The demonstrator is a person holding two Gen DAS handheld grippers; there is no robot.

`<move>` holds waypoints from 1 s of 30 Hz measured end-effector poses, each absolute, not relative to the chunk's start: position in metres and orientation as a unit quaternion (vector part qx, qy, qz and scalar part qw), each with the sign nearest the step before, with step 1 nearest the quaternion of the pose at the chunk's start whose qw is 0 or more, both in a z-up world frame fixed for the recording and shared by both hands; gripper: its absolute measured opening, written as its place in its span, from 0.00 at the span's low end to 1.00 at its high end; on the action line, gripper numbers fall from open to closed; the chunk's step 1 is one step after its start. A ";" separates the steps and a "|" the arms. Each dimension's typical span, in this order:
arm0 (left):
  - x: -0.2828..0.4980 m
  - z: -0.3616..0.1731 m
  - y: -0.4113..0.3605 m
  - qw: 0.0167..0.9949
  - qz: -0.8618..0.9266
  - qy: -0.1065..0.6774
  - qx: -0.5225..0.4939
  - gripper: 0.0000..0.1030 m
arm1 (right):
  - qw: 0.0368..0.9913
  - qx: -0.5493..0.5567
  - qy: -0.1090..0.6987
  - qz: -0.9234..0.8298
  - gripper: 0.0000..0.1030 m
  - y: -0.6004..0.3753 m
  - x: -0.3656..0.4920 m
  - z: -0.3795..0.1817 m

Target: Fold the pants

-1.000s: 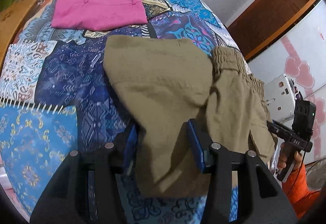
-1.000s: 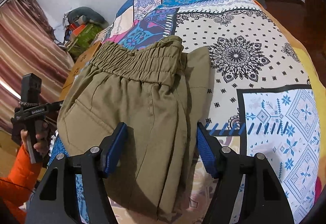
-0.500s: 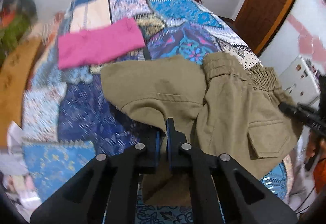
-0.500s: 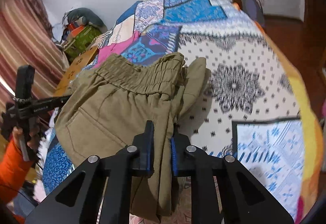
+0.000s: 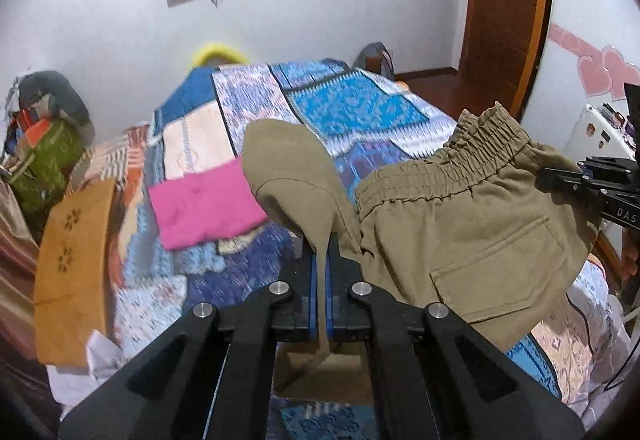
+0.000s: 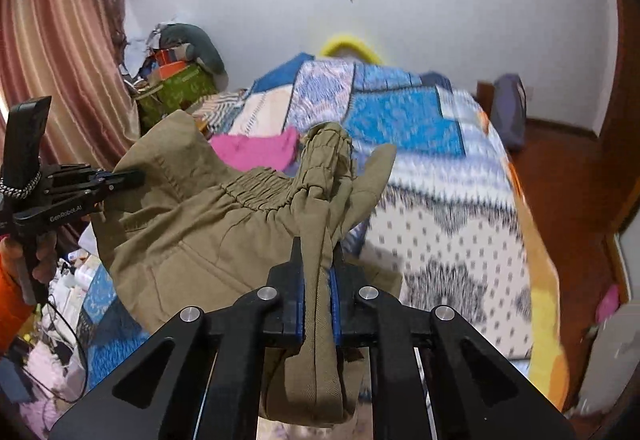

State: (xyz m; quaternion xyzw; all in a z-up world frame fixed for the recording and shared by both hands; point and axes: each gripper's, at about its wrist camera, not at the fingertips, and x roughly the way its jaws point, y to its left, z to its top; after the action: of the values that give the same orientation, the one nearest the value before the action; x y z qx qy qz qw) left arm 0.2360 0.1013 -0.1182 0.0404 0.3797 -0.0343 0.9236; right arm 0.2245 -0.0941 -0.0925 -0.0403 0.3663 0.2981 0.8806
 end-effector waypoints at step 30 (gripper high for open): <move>0.402 -0.139 0.266 0.920 0.134 0.364 0.053 0.02 | 0.893 -0.119 0.285 0.327 0.08 0.099 0.379 -0.104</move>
State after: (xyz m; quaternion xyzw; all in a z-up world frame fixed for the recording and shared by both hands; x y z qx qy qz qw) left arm 0.4016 0.2664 -0.1385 0.0531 0.3644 0.1340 0.9200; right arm 0.3785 0.0995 -0.1038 -0.1192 0.2853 0.3271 0.8929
